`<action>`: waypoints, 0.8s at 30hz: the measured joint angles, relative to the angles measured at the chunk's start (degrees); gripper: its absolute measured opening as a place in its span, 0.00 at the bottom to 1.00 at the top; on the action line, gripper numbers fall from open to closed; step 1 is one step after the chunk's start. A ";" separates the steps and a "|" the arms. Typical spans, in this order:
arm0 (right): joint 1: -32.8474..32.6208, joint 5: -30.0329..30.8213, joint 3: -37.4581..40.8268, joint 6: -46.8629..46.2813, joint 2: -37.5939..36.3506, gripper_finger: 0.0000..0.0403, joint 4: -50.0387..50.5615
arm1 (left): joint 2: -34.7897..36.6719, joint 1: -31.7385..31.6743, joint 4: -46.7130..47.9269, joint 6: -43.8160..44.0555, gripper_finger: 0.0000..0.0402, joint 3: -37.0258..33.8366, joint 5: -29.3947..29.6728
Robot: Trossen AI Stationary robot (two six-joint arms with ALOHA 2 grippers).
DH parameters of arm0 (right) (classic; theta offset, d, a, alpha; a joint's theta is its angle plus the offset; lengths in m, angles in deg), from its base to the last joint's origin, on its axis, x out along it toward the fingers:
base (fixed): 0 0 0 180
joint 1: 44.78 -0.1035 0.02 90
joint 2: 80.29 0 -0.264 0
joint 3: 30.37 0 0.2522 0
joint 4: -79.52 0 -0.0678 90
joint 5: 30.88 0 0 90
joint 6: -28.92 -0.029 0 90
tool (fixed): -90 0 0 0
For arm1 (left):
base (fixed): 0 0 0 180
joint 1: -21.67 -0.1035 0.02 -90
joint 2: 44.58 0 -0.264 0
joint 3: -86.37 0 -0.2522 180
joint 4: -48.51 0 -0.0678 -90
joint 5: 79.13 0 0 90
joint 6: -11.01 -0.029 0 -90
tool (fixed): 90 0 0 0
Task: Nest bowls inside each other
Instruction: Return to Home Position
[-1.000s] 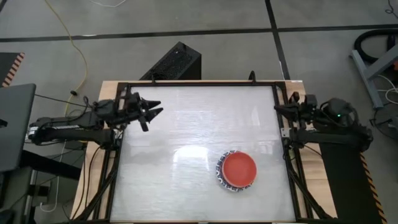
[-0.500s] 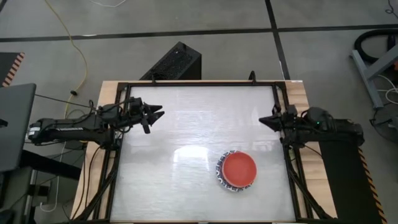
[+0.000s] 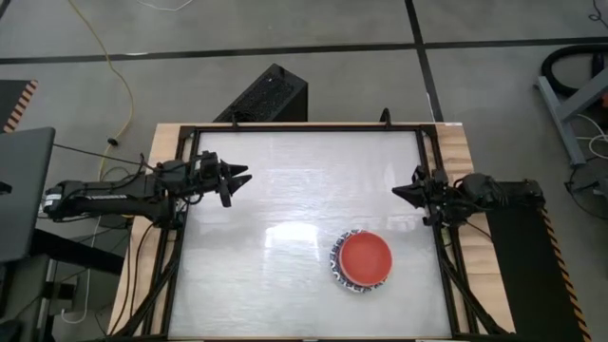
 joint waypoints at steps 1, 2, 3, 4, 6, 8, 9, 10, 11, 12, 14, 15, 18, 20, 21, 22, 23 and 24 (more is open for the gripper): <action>-0.55 0.61 0.30 0.00 0.01 0.03 0.00 | 0.00 0.00 0.13 -0.25 0.44 0.00 0.02; -1.06 1.19 0.46 0.04 -0.01 0.03 -0.14 | 0.00 0.10 0.29 -0.37 0.44 0.00 0.02; -1.42 1.83 0.71 0.09 -0.01 0.03 -0.75 | -0.02 0.33 0.31 -0.54 0.44 0.00 0.17; -1.70 2.41 0.89 0.09 -0.01 0.03 -0.76 | -0.02 0.61 0.36 -1.02 0.44 0.00 0.22; -2.18 2.62 0.97 0.15 0.01 0.03 -0.54 | 0.13 1.47 0.84 -1.81 0.44 0.00 0.63; -2.20 2.61 0.97 0.13 -0.01 0.03 -0.65 | 0.98 2.73 1.59 -2.10 0.44 0.00 1.87; -2.19 2.60 0.97 0.13 -0.01 0.03 -0.87 | 1.70 3.42 2.00 -2.77 0.44 0.00 2.59; -2.19 2.58 0.97 0.13 -0.01 0.03 -0.88 | 2.73 4.17 2.97 -3.19 0.44 0.02 3.79; -2.19 2.58 0.97 0.13 -0.01 0.03 -0.76 | 4.17 4.95 5.05 -3.21 0.44 0.02 5.42; -2.19 2.60 0.97 0.13 -0.01 0.03 -0.80 | 5.83 5.71 7.50 -2.78 0.44 0.02 7.27; -2.19 2.59 0.97 -0.14 -0.01 0.03 -0.83 | 9.28 7.34 11.68 -0.94 0.44 0.02 10.59; -2.19 2.59 0.97 -0.26 -0.01 0.03 -0.80 | 10.88 8.12 13.28 -0.19 0.44 0.02 12.08; -2.19 2.56 0.97 -0.16 -0.01 0.03 -0.61 | 14.64 10.22 16.33 0.31 0.44 0.02 15.02; -2.19 2.60 0.97 0.77 -0.01 0.03 -0.32 | 16.21 11.30 18.82 0.54 0.44 0.04 17.50; -2.19 2.60 0.97 1.12 -0.01 0.03 -0.37 | 16.81 11.70 20.48 1.13 0.44 0.04 19.08; -2.17 2.60 0.97 1.46 -0.01 0.03 -0.44 | 17.36 12.07 21.77 1.54 0.44 0.04 20.70; -2.17 2.60 0.97 1.62 -0.01 0.03 -0.47 | 17.98 12.40 23.18 1.90 0.44 0.04 21.83; -2.17 2.60 0.97 1.68 -0.01 0.03 -0.44 | 18.70 12.67 24.55 1.94 0.44 0.02 22.47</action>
